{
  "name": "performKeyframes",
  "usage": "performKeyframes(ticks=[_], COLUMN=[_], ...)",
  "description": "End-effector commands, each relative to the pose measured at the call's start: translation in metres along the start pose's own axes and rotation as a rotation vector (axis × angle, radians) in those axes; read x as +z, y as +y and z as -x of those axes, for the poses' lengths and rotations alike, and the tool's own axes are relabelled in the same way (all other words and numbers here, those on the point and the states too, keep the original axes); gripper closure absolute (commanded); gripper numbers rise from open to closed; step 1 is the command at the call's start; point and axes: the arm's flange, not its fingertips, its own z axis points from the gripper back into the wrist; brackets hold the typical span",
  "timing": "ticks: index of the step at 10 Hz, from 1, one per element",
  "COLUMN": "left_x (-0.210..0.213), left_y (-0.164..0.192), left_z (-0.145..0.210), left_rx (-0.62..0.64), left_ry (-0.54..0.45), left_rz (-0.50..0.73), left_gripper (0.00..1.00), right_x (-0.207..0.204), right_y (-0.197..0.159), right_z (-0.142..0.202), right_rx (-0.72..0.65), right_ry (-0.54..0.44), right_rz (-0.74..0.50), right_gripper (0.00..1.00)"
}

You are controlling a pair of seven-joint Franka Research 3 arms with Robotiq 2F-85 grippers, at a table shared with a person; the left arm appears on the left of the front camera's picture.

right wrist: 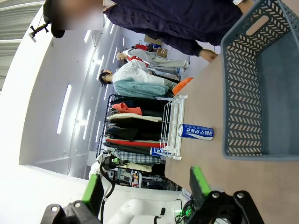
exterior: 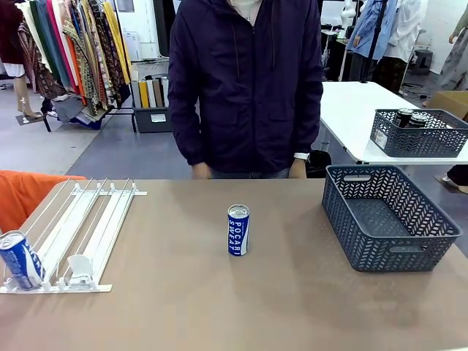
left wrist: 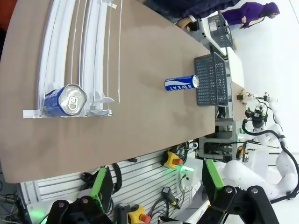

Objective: Retrieve and store the cans from the dispenser.
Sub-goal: Pick up one can from the Automatic Can Dispenser and place it in the middle of the table.

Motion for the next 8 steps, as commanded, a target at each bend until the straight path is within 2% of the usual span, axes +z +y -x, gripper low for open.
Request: performKeyframes(ticks=[1,5,7,8], left_x=[0.002,0.0,-0.023,-0.032], left_y=[0.001,0.0,-0.027,-0.035], left_z=[0.0,0.0,0.005,0.011], left_rx=[0.003,0.001,-0.065,-0.188], left_ry=[-0.006,-0.001,0.074,0.068], left_rz=[0.014,0.0,-0.526,-0.785], left_gripper=[0.0,0.0,0.0,0.0], right_x=[0.001,0.001,0.001,0.001], right_y=[0.002,0.002,0.002,0.002], right_z=[0.0,0.0,0.0,0.0], right_rx=[0.016,0.016,0.016,0.016], right_ry=[0.009,0.009,0.009,0.009], right_rz=[-0.003,-0.003,-0.003,-0.003], right_gripper=[0.0,0.0,0.0,0.0])
